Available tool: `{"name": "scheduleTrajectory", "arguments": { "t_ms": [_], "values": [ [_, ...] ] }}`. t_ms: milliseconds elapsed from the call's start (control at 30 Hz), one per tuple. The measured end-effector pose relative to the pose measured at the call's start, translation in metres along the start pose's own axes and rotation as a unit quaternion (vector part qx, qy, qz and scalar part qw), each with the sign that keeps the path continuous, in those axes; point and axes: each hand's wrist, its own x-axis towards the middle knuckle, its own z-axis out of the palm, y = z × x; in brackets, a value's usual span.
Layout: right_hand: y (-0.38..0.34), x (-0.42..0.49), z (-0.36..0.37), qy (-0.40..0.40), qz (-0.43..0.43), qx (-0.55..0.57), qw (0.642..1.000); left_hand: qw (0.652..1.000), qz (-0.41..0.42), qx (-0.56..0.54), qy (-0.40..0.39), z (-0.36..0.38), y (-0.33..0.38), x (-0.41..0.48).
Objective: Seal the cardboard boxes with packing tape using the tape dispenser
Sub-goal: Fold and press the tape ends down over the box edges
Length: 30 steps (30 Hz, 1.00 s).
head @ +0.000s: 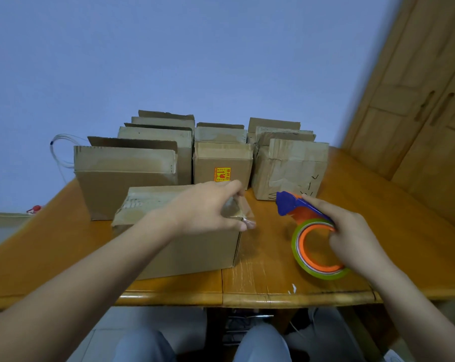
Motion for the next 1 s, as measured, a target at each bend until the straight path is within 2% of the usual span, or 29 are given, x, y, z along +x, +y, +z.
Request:
{"name": "scheduleTrajectory", "arguments": {
  "t_ms": [100,167,567,767,900,1000],
  "values": [
    [0.003,0.0,0.003,0.0,0.001,0.018,1.0,0.996,-0.006,0.037,0.076,0.015,0.002,0.003],
    [0.004,-0.001,0.004,-0.002,0.0,0.033,0.999,0.996,-0.001,0.031,0.085,0.018,-0.001,0.004],
    [0.001,-0.003,0.023,0.017,-0.012,0.075,0.997,0.998,0.055,-0.011,0.01,0.001,-0.009,-0.006],
    [0.001,0.0,0.031,0.021,-0.017,0.087,0.996,0.997,0.062,-0.043,0.029,0.007,-0.014,-0.013],
    [0.003,0.004,0.034,0.013,-0.026,0.103,0.994,0.995,0.043,-0.089,0.004,0.005,-0.019,-0.011],
    [0.004,0.006,0.031,0.027,-0.035,0.1,0.994,0.991,-0.001,-0.134,-0.028,-0.004,-0.021,-0.005]
  ]
}}
